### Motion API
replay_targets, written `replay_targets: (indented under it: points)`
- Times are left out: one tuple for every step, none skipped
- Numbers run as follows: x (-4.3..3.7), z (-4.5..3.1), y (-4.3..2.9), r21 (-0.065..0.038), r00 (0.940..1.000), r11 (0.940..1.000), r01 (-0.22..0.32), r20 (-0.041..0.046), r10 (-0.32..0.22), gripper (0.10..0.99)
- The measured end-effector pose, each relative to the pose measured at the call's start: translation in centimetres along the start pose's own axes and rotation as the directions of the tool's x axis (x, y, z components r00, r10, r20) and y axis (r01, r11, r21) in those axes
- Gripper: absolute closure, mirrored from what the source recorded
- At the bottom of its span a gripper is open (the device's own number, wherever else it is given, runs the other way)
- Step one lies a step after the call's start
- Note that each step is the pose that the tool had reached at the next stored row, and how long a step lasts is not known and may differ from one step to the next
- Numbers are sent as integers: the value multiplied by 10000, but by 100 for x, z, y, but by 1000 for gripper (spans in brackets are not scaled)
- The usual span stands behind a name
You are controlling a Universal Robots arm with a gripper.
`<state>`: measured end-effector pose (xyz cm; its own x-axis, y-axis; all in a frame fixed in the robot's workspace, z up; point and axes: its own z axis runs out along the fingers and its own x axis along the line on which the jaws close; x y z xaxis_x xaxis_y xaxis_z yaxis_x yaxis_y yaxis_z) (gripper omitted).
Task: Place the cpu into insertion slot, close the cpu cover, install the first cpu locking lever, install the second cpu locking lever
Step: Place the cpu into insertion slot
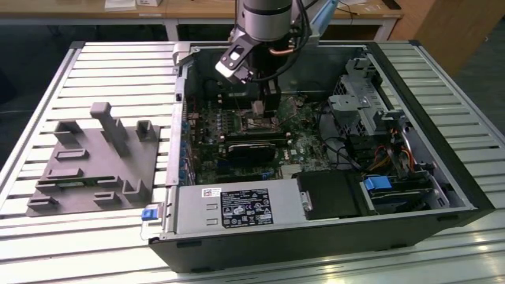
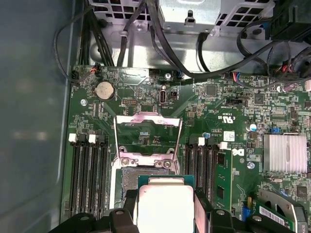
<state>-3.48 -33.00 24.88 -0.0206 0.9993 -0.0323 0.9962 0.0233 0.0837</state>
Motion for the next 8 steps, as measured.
replay_targets:
  points:
    - [0,5,0,0,10000,10000,0,2,0,545]
    - [0,9,-1,0,10000,10000,1,3,-1,545]
    - [0,13,-1,0,10000,10000,1,3,-1,545]
    - [1,17,-1,0,10000,10000,1,4,-1,545]
    - [1,21,-2,0,10000,10000,1,3,-1,545]
    - [1,26,-2,0,10000,10000,1,4,-1,545]
    - [1,33,-3,0,10000,10000,1,4,-1,545]
    - [1,41,-3,0,10000,10000,1,7,-1,545]
